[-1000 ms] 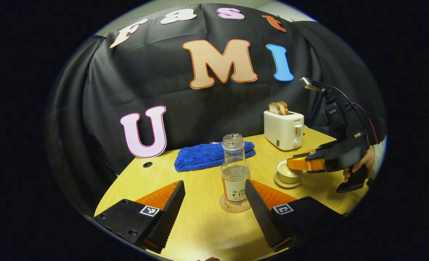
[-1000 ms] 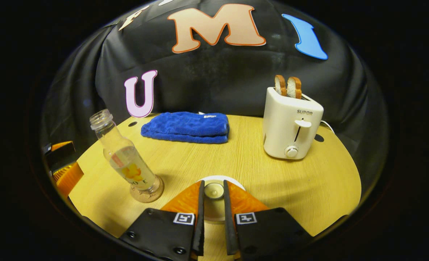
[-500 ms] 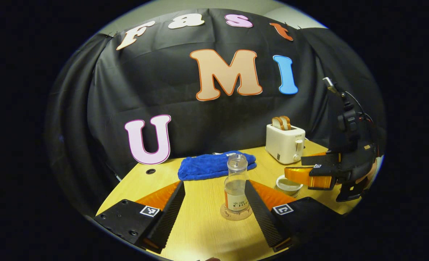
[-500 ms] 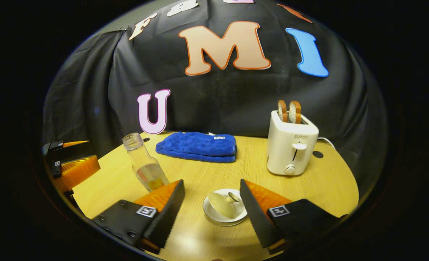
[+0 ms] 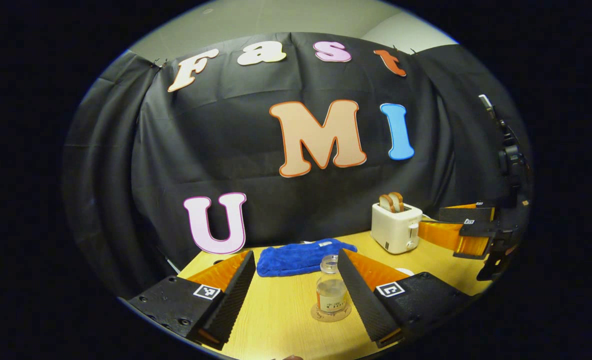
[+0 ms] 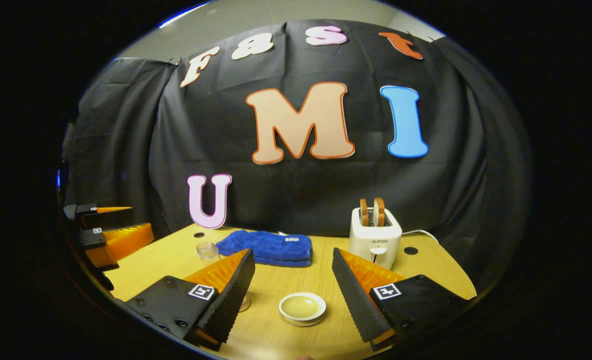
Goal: Open the teacup lid with one hand, grasp the water bottle and pour water into the teacup with the other hand; after pouring, place the water bottle on the coaster and then close the teacup lid.
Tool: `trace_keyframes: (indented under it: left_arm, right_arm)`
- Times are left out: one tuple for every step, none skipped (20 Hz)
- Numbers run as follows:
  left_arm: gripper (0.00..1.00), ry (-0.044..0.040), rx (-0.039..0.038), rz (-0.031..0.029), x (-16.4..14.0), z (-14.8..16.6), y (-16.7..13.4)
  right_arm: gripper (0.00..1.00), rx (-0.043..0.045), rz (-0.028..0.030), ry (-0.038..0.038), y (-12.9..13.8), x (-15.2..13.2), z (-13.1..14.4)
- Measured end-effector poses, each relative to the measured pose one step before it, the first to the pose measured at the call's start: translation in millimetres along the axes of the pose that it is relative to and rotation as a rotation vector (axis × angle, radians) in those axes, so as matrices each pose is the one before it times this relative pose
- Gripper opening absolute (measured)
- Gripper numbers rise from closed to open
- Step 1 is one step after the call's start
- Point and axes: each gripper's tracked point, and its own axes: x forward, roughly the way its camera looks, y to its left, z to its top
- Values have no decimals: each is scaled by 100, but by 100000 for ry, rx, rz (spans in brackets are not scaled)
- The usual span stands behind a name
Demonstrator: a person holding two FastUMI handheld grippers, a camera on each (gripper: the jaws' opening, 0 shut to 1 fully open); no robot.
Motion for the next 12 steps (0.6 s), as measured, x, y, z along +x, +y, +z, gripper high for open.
trace_keyframes:
  left_arm:
    - [96, -1720, -147, 658, -194, 782, 7]
    - [99, -1766, -54, 308, -115, 743, 62]
    - [96, -1184, 77, -185, -196, 465, -176]
    - [100, -830, -109, 351, -156, 412, -57]
    - [99, -1184, -340, 50, 13, 426, 9]
    - [96, -707, -504, 455, -145, 297, -2]
    - [96, -672, -580, 315, -67, 202, -51]
    - [100, -239, -410, 467, -175, 162, -29]
    - [96, -263, -363, 654, -118, 45, 53]
    - [99, -475, -385, 288, -117, 214, -32]
    - [96, -179, -12, 816, -87, 183, 49]
    - [96, -216, -120, 428, -119, 148, 152]
  right_arm:
    - [98, 1017, -421, -2259, -82, -686, 918]
    - [98, 995, -315, -1348, -120, -686, 595]
    - [96, 628, 129, -407, 35, -730, 287]
    - [97, -23, -461, -663, -203, -423, 249]
    - [98, -253, -897, -321, -329, -317, 169]
    - [99, 377, -326, -266, -57, -234, 128]
    - [98, 604, -566, -39, 19, -301, 8]
    - [96, 769, 34, -112, 33, -358, 178]
    - [99, 688, -181, -1042, 147, -187, 387]
    - [96, -279, -105, -811, 62, -217, 361]
    - [96, -658, -114, -1012, -10, -265, 310]
    - [96, -726, 164, -718, 144, -259, 306]
